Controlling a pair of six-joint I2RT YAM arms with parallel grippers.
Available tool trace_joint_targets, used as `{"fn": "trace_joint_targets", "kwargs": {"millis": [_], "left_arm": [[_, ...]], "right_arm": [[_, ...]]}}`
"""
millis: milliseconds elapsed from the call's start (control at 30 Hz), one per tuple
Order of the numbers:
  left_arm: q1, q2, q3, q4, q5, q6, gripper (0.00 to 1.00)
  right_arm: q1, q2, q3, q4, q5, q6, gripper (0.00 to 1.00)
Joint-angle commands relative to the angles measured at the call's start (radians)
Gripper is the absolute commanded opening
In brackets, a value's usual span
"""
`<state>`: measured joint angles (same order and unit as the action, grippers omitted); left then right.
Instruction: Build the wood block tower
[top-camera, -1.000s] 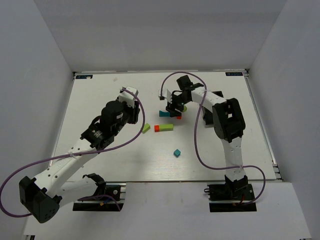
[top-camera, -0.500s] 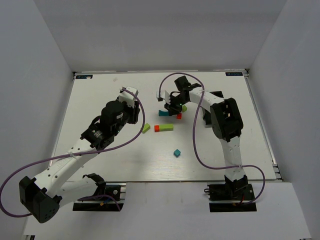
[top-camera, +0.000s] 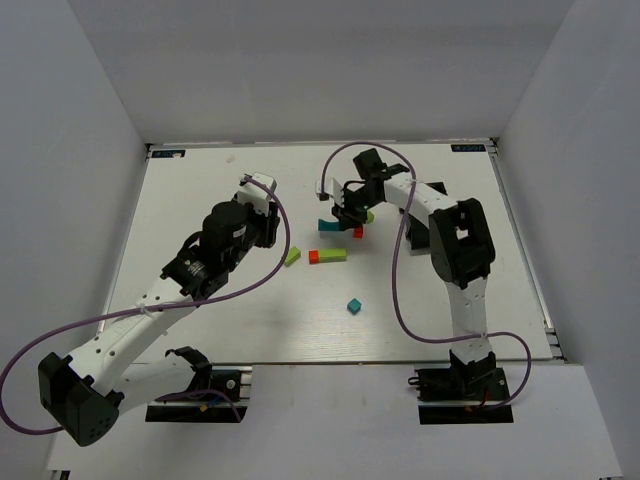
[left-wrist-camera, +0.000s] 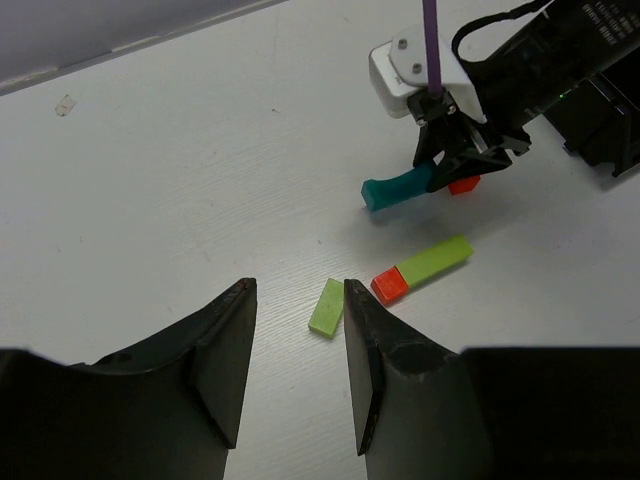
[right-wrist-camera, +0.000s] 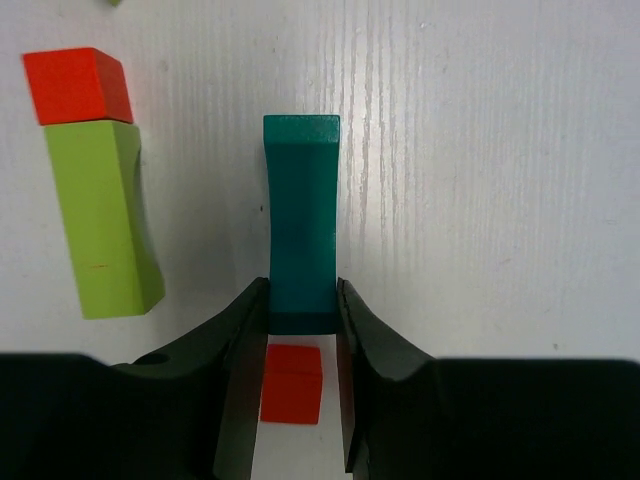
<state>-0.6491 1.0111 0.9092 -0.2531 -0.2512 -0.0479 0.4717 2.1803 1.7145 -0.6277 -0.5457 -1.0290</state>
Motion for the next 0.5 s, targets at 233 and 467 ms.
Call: {"fn": "trace_joint_targets", "kwargs": {"millis": [233, 467], "left_arm": [[0.006, -0.002, -0.007, 0.014, -0.008, 0.006, 0.51], [0.006, -0.011, -0.007, 0.014, -0.017, 0.006, 0.52]], "right_arm": [[0.004, -0.145, -0.019, -0.035, -0.072, -0.034, 0.0], [0.021, -0.174, -0.046, -0.124, -0.097, -0.114, 0.0]]}}
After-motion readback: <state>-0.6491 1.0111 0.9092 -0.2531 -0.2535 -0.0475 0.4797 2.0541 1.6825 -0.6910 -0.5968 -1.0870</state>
